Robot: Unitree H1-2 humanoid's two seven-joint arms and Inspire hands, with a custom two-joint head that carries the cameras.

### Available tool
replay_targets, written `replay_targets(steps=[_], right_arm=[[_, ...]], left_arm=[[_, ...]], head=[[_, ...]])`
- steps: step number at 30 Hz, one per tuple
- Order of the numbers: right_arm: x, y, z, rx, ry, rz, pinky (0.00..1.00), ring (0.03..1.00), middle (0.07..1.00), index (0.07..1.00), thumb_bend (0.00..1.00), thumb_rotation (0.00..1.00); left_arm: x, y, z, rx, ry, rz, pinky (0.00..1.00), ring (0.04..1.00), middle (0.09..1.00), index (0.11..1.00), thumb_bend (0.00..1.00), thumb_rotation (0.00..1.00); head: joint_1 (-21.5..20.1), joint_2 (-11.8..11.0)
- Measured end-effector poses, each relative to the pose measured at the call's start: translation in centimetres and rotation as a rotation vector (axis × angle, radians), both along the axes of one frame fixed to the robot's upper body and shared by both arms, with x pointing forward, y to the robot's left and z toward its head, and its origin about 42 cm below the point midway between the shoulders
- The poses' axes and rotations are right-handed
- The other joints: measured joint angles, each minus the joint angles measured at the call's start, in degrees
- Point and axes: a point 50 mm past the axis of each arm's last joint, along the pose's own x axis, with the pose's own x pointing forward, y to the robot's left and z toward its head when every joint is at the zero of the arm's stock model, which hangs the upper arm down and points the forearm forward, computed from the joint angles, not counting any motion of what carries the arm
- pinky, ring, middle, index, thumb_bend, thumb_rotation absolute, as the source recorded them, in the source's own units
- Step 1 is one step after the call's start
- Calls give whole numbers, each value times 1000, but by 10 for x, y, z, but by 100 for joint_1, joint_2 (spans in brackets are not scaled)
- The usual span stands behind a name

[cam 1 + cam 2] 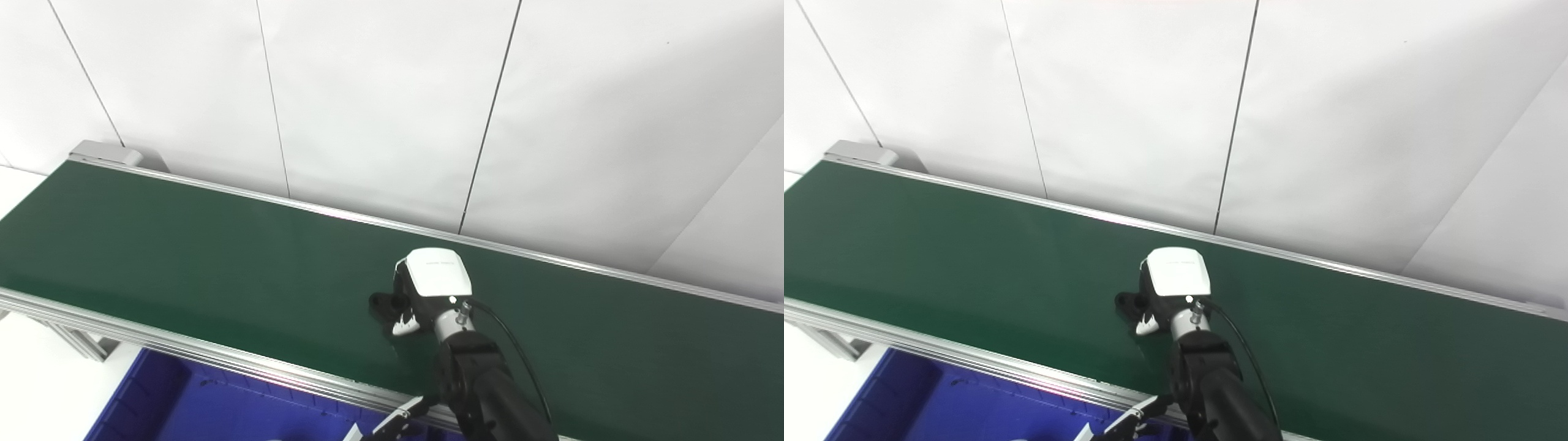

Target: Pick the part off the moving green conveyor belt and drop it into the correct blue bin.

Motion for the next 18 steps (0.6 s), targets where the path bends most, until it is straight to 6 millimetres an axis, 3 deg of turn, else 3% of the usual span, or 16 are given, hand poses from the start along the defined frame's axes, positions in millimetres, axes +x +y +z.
replay_targets(steps=[5, 12, 18], right_arm=[[-13, -10, 21, 69, -59, 6, 88, 144, 227, 490, 506, 134], [-32, 0, 82, 183, -170, 74, 98, 155, 244, 490, 505, 139], [-38, -29, 90, 136, -182, 27, 89, 151, 240, 490, 510, 134]], left_arm=[[-1, 1, -4, 5, 21, -2, 862, 928, 938, 894, 779, 748], [0, 1, 5, -13, -4, 9, 880, 935, 939, 895, 785, 725], [-1, 3, 8, -25, -3, 10, 896, 943, 941, 901, 776, 745]], head=[[-123, 44], [-368, 97], [-597, 158]])
